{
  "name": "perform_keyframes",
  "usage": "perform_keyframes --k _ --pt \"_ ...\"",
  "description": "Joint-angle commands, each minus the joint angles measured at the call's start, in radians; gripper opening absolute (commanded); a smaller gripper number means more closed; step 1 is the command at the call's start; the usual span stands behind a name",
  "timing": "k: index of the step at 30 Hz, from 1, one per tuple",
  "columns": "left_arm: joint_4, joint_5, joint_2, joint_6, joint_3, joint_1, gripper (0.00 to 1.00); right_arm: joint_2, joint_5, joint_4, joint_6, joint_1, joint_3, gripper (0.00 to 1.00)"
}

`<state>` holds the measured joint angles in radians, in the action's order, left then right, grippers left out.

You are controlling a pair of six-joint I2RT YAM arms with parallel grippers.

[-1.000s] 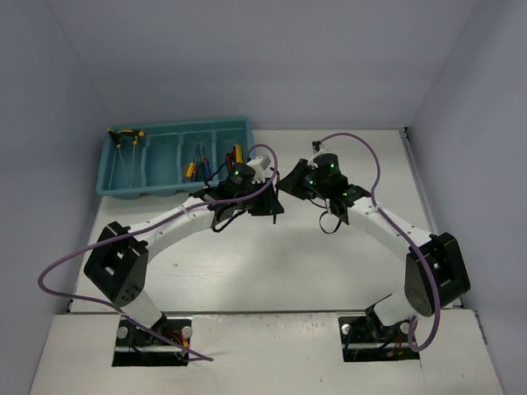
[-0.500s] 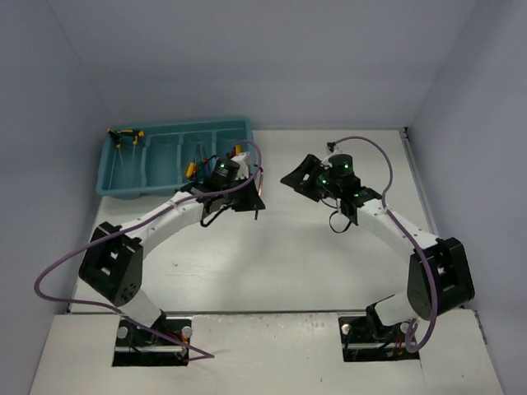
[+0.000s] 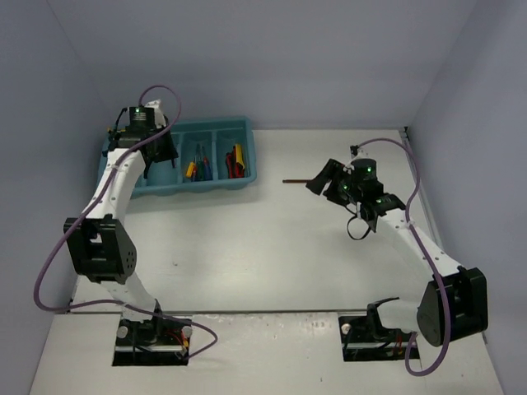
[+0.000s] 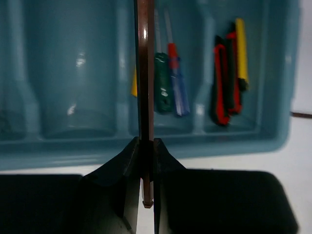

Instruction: Sort the tools into containers

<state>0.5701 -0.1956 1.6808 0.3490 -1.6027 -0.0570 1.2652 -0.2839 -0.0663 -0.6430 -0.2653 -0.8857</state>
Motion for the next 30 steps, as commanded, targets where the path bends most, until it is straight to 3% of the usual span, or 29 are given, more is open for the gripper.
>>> perform_keyframes --k 1,5,8,12,17,19,23,30 --pt "0.102 0.06 0.154 -0.113 -0.169 0.091 0.0 -0.059 0.085 0.05 0.043 0.001 0.036 0.62" --pt "0.151 0.1 0.271 -0.149 -0.292 0.126 0.0 -0.073 0.124 0.091 0.043 0.002 0.051 0.62" --pt "0.183 0.111 0.35 -0.157 -0.351 0.141 0.06 -0.076 0.175 0.106 0.028 0.001 0.06 0.62" --pt "0.196 0.117 0.395 -0.172 -0.408 0.143 0.3 -0.059 0.247 0.127 -0.011 0.002 0.065 0.62" --pt "0.2 0.121 0.392 -0.176 -0.415 0.143 0.52 -0.02 0.358 0.15 -0.091 -0.002 0.06 0.62" --pt "0.203 0.123 0.376 -0.174 -0.409 0.143 0.58 0.002 0.409 0.16 -0.136 -0.006 0.055 0.61" --pt "0.21 0.097 0.296 -0.162 -0.392 0.141 0.6 0.071 0.477 0.173 -0.223 -0.009 0.015 0.6" --pt "0.198 -0.017 -0.015 -0.072 -0.272 0.106 0.6 0.381 0.567 0.252 -0.342 -0.051 -0.245 0.56"
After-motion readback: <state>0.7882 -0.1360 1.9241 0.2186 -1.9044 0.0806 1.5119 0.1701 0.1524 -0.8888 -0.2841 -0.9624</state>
